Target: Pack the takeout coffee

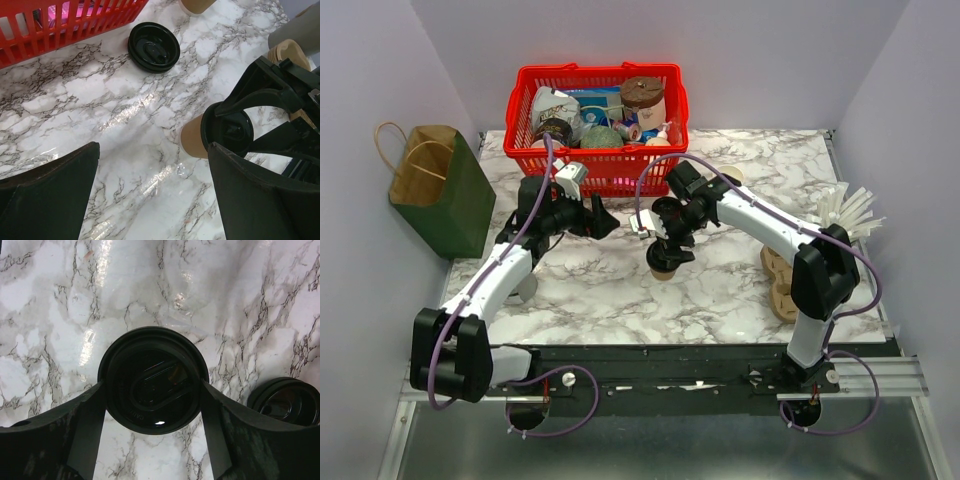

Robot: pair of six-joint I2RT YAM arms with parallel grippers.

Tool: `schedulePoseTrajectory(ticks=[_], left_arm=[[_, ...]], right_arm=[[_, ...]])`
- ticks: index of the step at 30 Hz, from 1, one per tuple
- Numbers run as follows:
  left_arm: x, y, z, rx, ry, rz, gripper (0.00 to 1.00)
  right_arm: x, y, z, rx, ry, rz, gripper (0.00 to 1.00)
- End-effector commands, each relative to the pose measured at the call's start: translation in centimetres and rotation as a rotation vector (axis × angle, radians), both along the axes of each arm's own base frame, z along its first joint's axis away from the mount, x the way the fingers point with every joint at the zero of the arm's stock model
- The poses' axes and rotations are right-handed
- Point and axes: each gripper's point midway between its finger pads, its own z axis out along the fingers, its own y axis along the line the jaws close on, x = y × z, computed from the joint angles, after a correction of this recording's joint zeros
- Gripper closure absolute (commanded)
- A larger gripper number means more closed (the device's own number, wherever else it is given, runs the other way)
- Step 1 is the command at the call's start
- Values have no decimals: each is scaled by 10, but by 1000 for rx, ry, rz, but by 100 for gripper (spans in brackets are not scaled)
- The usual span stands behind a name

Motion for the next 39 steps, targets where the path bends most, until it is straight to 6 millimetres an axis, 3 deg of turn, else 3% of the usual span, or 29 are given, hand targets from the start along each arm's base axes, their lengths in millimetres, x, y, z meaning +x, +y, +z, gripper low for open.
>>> schedulePoseTrajectory(ticks=[1, 8, 12, 17, 22, 28, 32, 39], left_arm=[[6, 2, 2, -13, -2, 14, 3], [8, 1, -1, -20, 14, 12, 3], [15, -1, 4, -34, -5, 12, 3], [18, -4, 5, -44, 6, 7, 3], [19, -5, 7, -46, 10, 1, 3], [18, -5, 6, -45, 12, -1, 3], [17, -4, 4, -42, 16, -2, 3], [16, -4, 3, -35, 12, -4, 3]], right_arm=[[-1, -8, -6, -52, 1, -14, 30], [8, -24, 19, -21, -16, -121, 32], [21, -49, 31, -16, 19, -224, 32], [51, -94, 33, -27, 34, -383, 32], [95, -141, 38, -17, 27, -552, 33], [133, -178, 33, -12, 45, -693, 32], [149, -187, 28, -22, 21, -725, 32], [158, -187, 21, -22, 20, -735, 30]])
